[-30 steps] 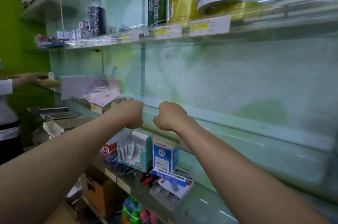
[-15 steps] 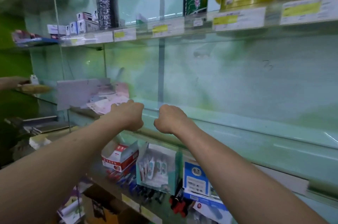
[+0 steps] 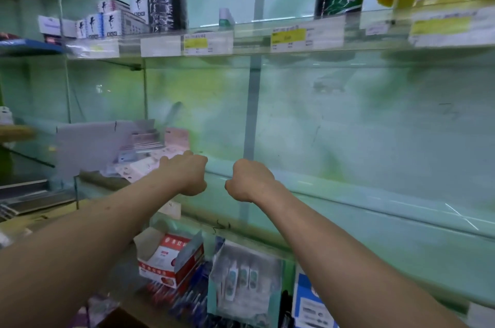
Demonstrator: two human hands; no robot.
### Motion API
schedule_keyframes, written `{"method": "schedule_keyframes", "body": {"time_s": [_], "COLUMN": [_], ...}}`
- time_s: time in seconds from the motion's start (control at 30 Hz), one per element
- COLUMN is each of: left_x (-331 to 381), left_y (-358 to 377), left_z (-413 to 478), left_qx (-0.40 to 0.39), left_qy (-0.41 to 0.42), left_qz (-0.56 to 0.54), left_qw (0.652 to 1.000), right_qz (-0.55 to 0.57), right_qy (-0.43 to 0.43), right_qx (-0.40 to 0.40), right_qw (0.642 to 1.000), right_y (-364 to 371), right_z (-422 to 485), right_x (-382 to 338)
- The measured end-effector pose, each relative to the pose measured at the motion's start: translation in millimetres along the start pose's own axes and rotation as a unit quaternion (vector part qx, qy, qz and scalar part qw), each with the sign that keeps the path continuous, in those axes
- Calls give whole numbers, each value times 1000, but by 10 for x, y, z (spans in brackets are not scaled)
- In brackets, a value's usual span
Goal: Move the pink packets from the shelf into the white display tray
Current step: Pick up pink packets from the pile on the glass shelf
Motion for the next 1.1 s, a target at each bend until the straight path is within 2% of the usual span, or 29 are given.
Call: {"method": "schedule_keyframes", "body": {"time_s": [0.3, 0.5, 0.7, 0.9, 1.1], "left_x": [-327, -697, -977, -1093, -1088], "left_y": [202, 373, 522, 641, 587], "left_z": [472, 761, 870, 1003, 1066], "left_qx": [-13, -21, -38, -96, -46], "left_qy": [-14, -4, 10, 12, 5], "left_qz": [15, -17, -26, -46, -68], "left_qw": [1000, 1000, 999, 994, 997], "right_qz": [2, 3, 20, 39, 102], "right_qy": [-19, -13, 10, 25, 76], "right_qx": [7, -2, -35, -70, -103], "right_qw": [1000, 1000, 999, 997, 986], "right_y": [306, 526, 760, 941, 958], "right_z": [549, 750, 962, 1044, 1070], "right_x": [-72, -309, -642, -890, -908]}}
Point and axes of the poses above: each hand's wrist, its own z-axis towards the middle knuckle, its own y-axis out of the palm, x = y × z, the point moved 2 cm from there along z, towards the middle knuckle, and after that the axes turned 12 degrees about x, right-handed, at the moved point
